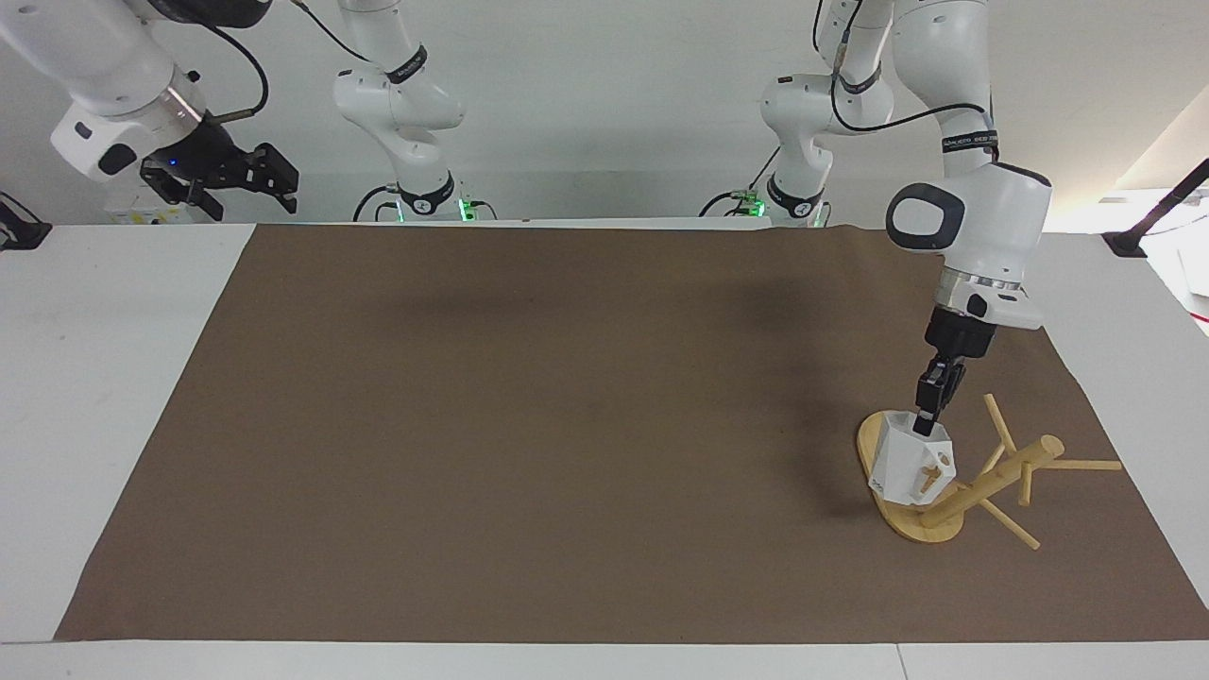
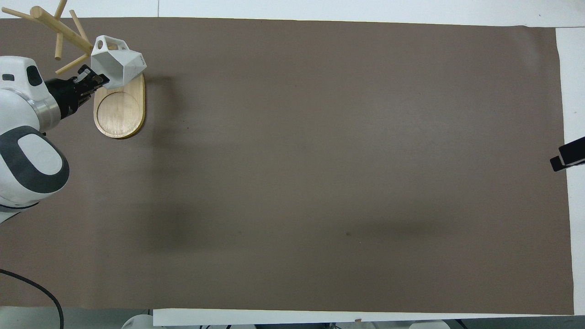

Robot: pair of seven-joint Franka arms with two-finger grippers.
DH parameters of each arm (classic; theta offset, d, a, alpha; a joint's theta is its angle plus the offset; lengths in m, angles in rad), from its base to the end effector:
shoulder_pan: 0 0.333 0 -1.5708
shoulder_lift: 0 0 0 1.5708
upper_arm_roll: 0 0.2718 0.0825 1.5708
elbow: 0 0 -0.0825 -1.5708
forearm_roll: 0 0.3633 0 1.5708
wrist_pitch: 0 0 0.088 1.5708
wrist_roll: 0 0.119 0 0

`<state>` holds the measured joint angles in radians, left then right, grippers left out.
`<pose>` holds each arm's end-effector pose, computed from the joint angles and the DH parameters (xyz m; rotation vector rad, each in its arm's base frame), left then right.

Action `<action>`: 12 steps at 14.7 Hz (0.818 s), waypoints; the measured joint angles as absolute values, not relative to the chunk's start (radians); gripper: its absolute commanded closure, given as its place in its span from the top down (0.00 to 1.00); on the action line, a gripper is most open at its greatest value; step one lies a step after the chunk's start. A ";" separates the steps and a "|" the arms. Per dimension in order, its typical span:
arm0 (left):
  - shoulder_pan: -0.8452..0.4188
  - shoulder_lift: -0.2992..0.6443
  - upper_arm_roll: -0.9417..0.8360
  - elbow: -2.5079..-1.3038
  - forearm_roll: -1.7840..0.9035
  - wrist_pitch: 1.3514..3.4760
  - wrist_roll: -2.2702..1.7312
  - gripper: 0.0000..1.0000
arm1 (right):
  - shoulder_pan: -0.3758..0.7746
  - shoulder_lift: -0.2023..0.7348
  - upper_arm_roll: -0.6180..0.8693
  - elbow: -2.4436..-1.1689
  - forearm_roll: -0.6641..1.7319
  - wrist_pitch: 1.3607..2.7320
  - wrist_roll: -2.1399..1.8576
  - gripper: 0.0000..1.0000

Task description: Hang cup on rack

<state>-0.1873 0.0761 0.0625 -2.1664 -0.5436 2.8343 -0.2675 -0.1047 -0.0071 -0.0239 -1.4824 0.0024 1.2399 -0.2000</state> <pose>0.5723 -0.0472 0.3814 2.5234 0.7971 0.6892 0.4881 -0.0628 0.5859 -3.0779 -0.1107 0.3586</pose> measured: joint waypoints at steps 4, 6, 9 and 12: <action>-0.185 0.080 0.063 -2.157 -0.543 2.832 -0.156 1.00 | -0.059 -0.010 -0.063 -1.485 -0.028 1.269 -0.176 1.00; -0.180 0.080 0.063 -2.157 -0.543 2.824 -0.143 1.00 | -0.043 -0.003 -0.091 -1.486 -0.028 1.271 -0.166 1.00; -0.165 0.062 0.064 -2.149 -0.543 2.746 -0.136 1.00 | -0.033 -0.002 -0.098 -1.487 -0.028 1.272 -0.165 1.00; -0.122 0.000 0.066 -2.136 -0.498 2.585 -0.116 1.00 | -0.026 -0.004 -0.098 -1.488 -0.028 1.272 -0.162 1.00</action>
<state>-0.1223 -0.0002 0.0660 -2.1357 -0.4978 2.5849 -0.1155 -0.0264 -0.0040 -0.0983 -1.4877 -0.0285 1.2724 -0.1619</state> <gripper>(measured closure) 0.000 0.000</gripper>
